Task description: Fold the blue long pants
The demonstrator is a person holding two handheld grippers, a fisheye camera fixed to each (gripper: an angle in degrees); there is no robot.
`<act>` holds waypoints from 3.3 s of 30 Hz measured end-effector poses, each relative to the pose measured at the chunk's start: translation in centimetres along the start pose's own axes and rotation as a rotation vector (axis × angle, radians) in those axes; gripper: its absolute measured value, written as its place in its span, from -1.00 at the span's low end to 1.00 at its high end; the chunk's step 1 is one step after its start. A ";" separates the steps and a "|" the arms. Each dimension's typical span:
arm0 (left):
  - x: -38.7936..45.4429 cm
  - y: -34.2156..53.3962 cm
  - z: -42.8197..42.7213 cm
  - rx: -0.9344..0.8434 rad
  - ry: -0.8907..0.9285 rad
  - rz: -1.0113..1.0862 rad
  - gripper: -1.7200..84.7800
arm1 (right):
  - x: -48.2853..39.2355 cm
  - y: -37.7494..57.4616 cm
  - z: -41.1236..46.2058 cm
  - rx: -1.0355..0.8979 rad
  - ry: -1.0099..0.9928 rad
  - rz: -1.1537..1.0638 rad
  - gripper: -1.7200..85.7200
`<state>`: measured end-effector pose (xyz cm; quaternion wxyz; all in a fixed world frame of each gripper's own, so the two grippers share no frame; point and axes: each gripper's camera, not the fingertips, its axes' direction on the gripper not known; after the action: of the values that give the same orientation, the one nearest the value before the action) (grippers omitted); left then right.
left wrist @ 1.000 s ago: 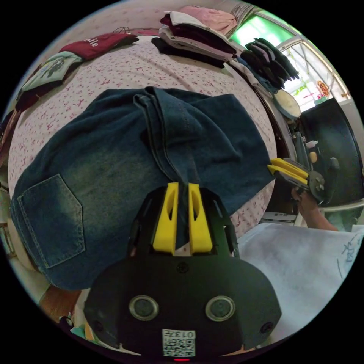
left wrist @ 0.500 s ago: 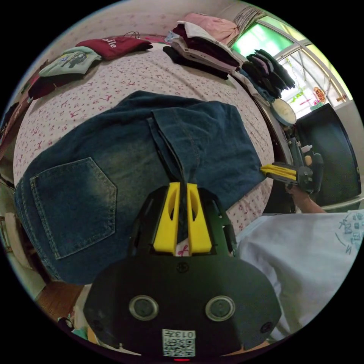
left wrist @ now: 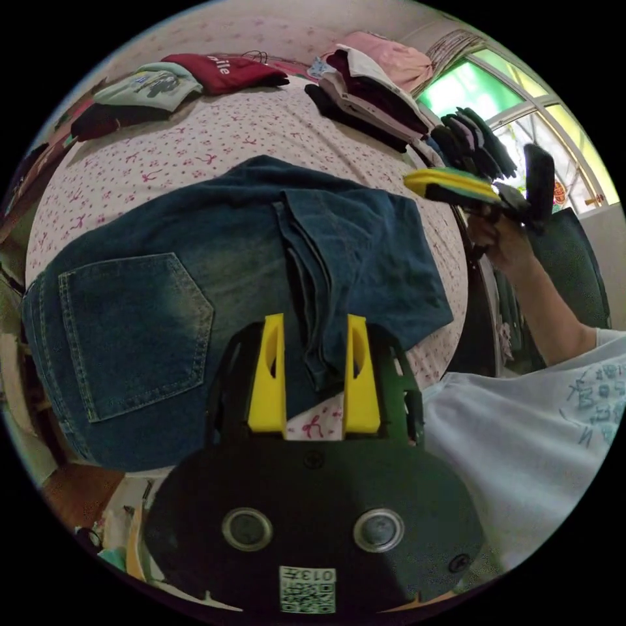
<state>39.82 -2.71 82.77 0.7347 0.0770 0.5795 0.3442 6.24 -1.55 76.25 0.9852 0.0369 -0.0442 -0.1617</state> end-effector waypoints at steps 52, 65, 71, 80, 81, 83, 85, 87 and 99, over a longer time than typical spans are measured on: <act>9.7 9.6 5.8 -0.057 -0.056 0.033 -0.95 | -2.4 -2.1 6.4 -0.149 0.144 -0.285 -0.93; 18.4 10.6 7.4 0.178 -0.272 0.338 -0.97 | 5.0 10.4 -4.0 -0.018 0.316 0.175 -0.95; 21.5 6.6 16.9 -0.060 -0.384 0.365 -0.97 | 5.5 13.9 -0.5 -0.127 0.337 0.145 -0.96; 24.8 6.0 18.2 0.029 -0.379 0.357 -0.97 | 1.8 19.9 -6.6 -0.075 0.290 0.147 -0.96; 25.3 5.7 19.6 0.009 -0.390 0.355 -0.97 | 1.2 20.6 -6.6 -0.091 0.272 0.142 -0.96; 25.8 5.6 22.2 -0.043 -0.419 0.364 -0.97 | -1.6 23.3 -5.8 -0.168 0.253 0.103 -0.96; 26.3 6.1 23.9 -0.023 -0.451 0.367 -0.97 | -3.3 25.5 -4.4 -0.239 0.290 0.050 -0.96; 26.8 6.3 24.3 -0.007 -0.461 0.367 -0.97 | -4.2 27.3 -4.7 -0.122 0.353 0.043 -0.96; 31.7 8.1 26.5 -0.110 -0.457 0.395 -0.97 | -6.4 31.4 -6.6 -0.061 0.247 0.133 -0.96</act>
<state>63.28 29.78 69.97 0.7679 0.2235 0.3536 0.4852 10.79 30.60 71.91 0.9923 0.0235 0.0802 -0.0915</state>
